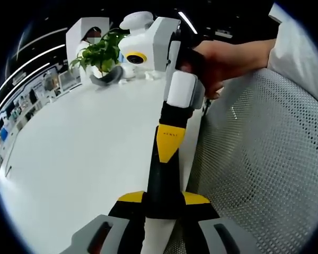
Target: Press the specified remote control buttons in sequence, fully releasing each button before pressing the next.
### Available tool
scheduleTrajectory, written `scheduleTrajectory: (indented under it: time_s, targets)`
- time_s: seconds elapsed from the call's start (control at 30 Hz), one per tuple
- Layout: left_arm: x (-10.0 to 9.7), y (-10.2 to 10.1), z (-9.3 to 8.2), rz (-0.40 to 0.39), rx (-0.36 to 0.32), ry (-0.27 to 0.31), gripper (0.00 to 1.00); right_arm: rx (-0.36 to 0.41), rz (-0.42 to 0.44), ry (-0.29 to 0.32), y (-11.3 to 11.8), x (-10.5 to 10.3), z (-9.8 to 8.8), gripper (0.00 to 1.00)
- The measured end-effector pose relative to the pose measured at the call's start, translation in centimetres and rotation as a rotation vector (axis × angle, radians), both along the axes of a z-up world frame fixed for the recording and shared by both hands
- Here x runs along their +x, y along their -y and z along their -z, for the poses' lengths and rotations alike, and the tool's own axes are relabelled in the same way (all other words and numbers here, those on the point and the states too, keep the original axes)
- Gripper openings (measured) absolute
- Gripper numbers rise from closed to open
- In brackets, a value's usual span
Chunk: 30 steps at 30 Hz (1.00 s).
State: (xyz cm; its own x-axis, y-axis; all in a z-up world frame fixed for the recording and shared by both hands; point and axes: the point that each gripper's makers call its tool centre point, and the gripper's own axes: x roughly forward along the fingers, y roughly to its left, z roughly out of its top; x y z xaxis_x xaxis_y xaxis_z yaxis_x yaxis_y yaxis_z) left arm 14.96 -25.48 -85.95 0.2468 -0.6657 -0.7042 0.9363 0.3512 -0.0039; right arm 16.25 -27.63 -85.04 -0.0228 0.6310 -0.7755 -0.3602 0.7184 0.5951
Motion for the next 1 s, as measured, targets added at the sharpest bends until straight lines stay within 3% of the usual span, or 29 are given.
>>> scheduleTrajectory:
  time_s: [0.1, 0.5, 0.6, 1.0]
  targets:
    - [-0.03, -0.01, -0.05, 0.000, -0.001, 0.000, 0.25, -0.014, -0.023, 0.034, -0.07, -0.06, 0.00, 0.00]
    - [-0.04, 0.01, -0.04, -0.001, -0.001, 0.001, 0.25, -0.024, -0.031, 0.042, -0.06, -0.03, -0.05, 0.00]
    - [-0.04, 0.01, -0.07, -0.001, -0.001, 0.001, 0.25, -0.052, -0.080, 0.077, -0.22, -0.12, -0.14, 0.00]
    - [-0.03, 0.01, -0.04, -0.001, -0.001, 0.001, 0.25, -0.007, -0.087, 0.077, -0.80, -0.14, -0.45, 0.00]
